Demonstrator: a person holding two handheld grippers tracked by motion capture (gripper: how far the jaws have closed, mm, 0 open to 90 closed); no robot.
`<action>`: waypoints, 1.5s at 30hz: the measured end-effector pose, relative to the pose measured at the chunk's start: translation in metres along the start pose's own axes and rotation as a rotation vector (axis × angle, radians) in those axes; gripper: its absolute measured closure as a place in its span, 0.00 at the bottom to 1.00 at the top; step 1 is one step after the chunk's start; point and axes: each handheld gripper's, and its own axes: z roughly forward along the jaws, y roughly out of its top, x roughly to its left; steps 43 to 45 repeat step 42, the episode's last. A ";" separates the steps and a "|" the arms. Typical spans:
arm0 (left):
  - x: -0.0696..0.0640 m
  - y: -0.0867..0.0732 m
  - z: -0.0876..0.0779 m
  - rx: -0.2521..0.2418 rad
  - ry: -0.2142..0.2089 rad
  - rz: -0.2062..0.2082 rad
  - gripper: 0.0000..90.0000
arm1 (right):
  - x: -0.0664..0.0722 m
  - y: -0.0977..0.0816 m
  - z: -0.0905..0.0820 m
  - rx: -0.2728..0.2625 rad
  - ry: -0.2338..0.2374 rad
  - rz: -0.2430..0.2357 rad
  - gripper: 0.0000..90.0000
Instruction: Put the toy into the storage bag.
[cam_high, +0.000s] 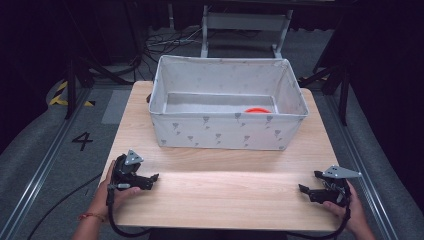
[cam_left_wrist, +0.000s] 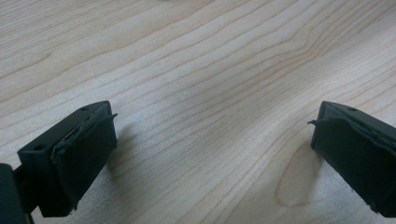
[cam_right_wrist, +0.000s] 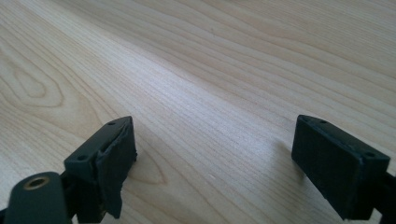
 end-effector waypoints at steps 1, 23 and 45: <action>0.000 0.000 0.000 0.000 0.000 0.000 0.01 | 0.000 0.000 0.000 0.001 -0.002 0.000 0.14; -0.001 0.000 0.001 -0.004 0.004 -0.016 0.00 | -0.001 0.000 0.001 0.006 -0.018 0.015 0.12; -0.001 0.000 0.001 -0.003 0.004 -0.016 0.00 | 0.000 0.000 0.001 0.015 -0.036 0.031 0.08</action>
